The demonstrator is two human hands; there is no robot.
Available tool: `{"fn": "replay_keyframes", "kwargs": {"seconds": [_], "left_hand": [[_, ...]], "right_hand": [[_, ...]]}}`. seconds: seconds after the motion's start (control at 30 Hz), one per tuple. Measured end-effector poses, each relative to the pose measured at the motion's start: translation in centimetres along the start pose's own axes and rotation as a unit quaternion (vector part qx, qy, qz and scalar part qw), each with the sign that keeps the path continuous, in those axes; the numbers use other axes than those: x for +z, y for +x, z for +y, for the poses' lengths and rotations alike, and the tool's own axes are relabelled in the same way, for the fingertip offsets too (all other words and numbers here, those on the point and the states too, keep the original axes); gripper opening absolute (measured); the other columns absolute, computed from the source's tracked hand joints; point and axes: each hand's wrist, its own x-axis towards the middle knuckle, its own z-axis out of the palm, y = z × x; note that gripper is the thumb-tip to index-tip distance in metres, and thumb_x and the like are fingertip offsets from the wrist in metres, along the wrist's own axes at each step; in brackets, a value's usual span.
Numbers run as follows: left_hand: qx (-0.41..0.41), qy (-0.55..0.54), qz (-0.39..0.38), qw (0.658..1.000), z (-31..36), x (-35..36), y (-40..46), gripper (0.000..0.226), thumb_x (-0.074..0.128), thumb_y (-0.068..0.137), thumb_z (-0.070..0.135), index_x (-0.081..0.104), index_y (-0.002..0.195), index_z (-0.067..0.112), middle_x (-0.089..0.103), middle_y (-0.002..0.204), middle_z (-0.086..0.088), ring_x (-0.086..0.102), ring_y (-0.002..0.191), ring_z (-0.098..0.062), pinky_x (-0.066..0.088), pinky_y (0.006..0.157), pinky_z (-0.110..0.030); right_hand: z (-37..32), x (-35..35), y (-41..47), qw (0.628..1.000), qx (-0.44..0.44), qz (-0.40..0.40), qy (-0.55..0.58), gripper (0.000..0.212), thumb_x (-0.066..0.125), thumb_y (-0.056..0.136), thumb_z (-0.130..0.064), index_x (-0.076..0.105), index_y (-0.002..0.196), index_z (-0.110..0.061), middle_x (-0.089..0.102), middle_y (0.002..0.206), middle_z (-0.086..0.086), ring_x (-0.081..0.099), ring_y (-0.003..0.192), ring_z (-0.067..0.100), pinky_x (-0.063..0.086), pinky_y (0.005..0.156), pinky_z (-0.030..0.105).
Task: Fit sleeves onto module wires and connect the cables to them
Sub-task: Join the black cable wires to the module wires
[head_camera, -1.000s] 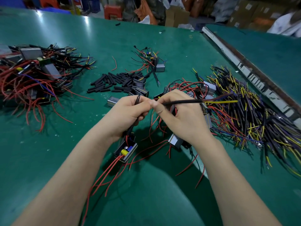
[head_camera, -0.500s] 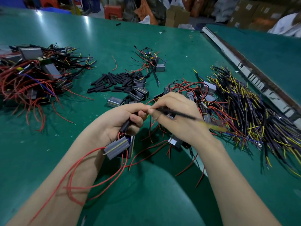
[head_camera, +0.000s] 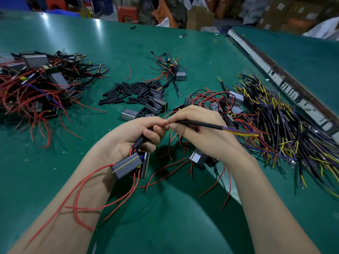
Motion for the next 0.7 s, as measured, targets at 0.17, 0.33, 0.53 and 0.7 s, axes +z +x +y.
{"fn": "replay_keyframes", "kwargs": {"seconds": [0.17,0.33,0.53,0.7], "left_hand": [[-0.003,0.020,-0.004,1.000,0.01,0.13,0.10,0.007,0.053,0.074,0.019,0.048,0.075,0.015,0.035,0.049,0.011,0.032,0.026,0.002,0.019,0.026,-0.007],[-0.032,-0.021,-0.020,0.999,0.12,-0.11,0.23,0.007,0.052,0.076,0.020,0.049,0.074,0.014,0.036,0.049,0.010,0.035,0.027,0.001,0.021,0.026,-0.010],[-0.049,-0.050,-0.031,0.997,-0.03,-0.16,0.20,0.008,0.056,0.072,0.018,0.053,0.071,0.011,0.037,0.049,0.011,0.036,0.027,0.001,0.019,0.028,-0.009],[-0.064,-0.115,-0.065,0.989,-0.07,-0.16,0.03,0.029,0.080,0.056,0.001,0.054,0.069,0.008,0.040,0.048,0.009,0.040,0.026,-0.001,0.020,0.031,-0.009]], "right_hand": [[-0.02,-0.01,0.03,0.999,0.011,-0.003,-0.044,0.016,0.067,0.082,0.002,0.074,0.091,-0.009,0.065,0.086,0.002,0.058,0.080,0.009,0.044,0.076,0.017],[0.04,0.18,0.02,0.998,-0.022,0.009,-0.064,0.020,0.067,0.078,0.006,0.075,0.089,-0.008,0.067,0.087,0.005,0.062,0.080,0.015,0.049,0.076,0.028],[0.13,-0.30,-0.15,0.999,-0.009,-0.003,-0.037,0.013,0.068,0.082,-0.001,0.074,0.090,-0.008,0.065,0.088,-0.001,0.062,0.082,0.012,0.050,0.077,0.027],[0.40,0.08,-0.26,0.999,-0.013,-0.006,-0.043,0.008,0.070,0.084,-0.017,0.073,0.091,-0.015,0.065,0.086,-0.006,0.061,0.081,0.006,0.050,0.073,0.028]]}}
